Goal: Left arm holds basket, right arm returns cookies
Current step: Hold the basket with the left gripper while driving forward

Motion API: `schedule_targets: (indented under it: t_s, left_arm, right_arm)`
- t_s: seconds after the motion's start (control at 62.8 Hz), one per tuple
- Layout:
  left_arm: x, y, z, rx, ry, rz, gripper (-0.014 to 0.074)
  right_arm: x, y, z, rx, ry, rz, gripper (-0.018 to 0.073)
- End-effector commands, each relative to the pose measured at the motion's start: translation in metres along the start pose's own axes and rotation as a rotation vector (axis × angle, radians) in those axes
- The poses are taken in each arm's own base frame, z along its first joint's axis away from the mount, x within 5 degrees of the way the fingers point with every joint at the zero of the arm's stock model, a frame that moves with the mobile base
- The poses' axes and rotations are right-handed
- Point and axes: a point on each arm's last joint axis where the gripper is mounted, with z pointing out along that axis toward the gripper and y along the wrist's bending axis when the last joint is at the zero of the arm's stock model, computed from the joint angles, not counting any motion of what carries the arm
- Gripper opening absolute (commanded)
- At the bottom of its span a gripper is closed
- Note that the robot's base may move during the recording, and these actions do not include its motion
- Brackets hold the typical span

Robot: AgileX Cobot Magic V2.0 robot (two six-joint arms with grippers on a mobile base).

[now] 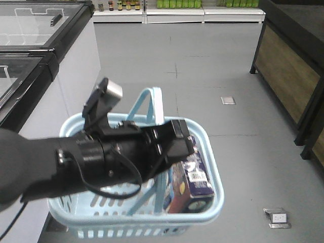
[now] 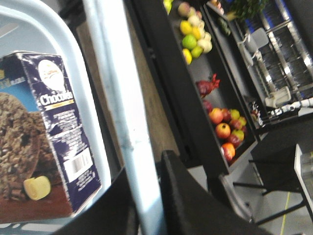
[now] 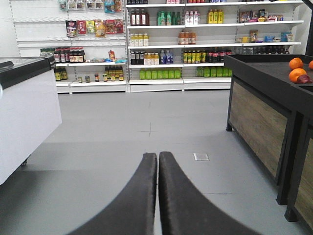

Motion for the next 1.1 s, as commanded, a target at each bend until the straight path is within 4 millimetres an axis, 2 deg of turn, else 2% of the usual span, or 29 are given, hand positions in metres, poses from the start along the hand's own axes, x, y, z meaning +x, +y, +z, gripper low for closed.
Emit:
schedule_targets:
  t_s: [0.0,0.191,0.414,1.082]
  left_arm:
    - [0.006,-0.012,-0.010,0.052,-0.082,-0.012,-0.0006]
    - [0.040,-0.003,-0.003,0.032,-0.051,-0.033,-0.0006]
    - [0.061,-0.004,-0.003,0.037,-0.058,-0.035,-0.0006]
    - [0.063,-0.006,-0.003,0.042,-0.053,-0.027,-0.0006]
  right_arm:
    - [-0.007,0.000,-0.001,-0.002,-0.085,-0.009,-0.0006]
    - [-0.007,0.000,-0.001,-0.002,-0.086,-0.009,-0.0006]
    - [-0.007,0.000,-0.001,-0.002,-0.086,-0.009,-0.0006]
    - [-0.007,0.000,-0.001,-0.002,-0.084,-0.009,-0.0006]
